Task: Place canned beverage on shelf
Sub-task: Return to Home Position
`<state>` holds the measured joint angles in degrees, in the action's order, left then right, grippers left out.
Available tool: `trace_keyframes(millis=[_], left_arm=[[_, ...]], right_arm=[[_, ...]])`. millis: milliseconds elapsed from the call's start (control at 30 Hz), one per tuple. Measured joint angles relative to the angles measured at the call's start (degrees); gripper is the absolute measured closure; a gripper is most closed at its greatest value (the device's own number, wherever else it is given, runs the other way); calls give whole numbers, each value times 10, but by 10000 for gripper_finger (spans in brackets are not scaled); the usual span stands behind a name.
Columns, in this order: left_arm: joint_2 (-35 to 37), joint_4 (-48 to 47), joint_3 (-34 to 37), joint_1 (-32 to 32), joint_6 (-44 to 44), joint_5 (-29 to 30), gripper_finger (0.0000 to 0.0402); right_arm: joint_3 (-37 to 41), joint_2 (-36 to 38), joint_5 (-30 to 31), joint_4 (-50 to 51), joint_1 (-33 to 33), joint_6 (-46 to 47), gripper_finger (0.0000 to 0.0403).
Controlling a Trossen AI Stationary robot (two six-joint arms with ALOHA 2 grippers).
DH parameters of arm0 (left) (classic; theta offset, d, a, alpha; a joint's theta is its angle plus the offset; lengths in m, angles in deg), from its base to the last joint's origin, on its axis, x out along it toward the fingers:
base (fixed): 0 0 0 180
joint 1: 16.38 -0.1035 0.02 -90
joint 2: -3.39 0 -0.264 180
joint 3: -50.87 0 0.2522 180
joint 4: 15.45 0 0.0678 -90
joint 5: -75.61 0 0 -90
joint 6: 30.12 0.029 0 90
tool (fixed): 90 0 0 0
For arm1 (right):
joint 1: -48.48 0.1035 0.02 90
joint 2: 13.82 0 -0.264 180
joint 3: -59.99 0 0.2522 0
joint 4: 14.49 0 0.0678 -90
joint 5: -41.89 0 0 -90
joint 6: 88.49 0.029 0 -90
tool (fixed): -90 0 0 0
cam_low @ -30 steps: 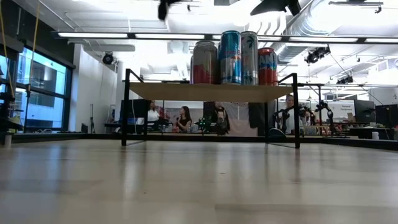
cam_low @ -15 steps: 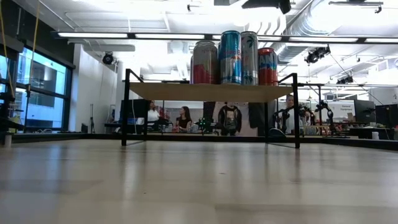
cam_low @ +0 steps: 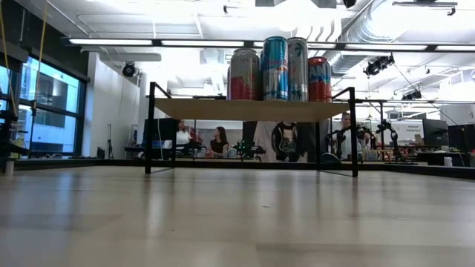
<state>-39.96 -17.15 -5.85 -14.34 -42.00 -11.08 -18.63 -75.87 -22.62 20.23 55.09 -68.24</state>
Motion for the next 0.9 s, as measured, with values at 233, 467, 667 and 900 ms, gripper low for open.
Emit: trace_keyframes(millis=[233, 467, 667, 900], left_arm=[[41, 118, 127, 0, -41, -1, 401], [134, 213, 283, 0, -115, 2, 401], [244, 218, 380, 0, -149, 17, 401], [345, 153, 422, 0, -187, 21, 401]], right_arm=[[1, 26, -46, 86, 0, 33, 396], [1, 30, -47, 141, 0, 103, 400], [1, 30, -47, 141, 2, 142, 402], [1, 30, -41, 169, 35, 188, 402]])
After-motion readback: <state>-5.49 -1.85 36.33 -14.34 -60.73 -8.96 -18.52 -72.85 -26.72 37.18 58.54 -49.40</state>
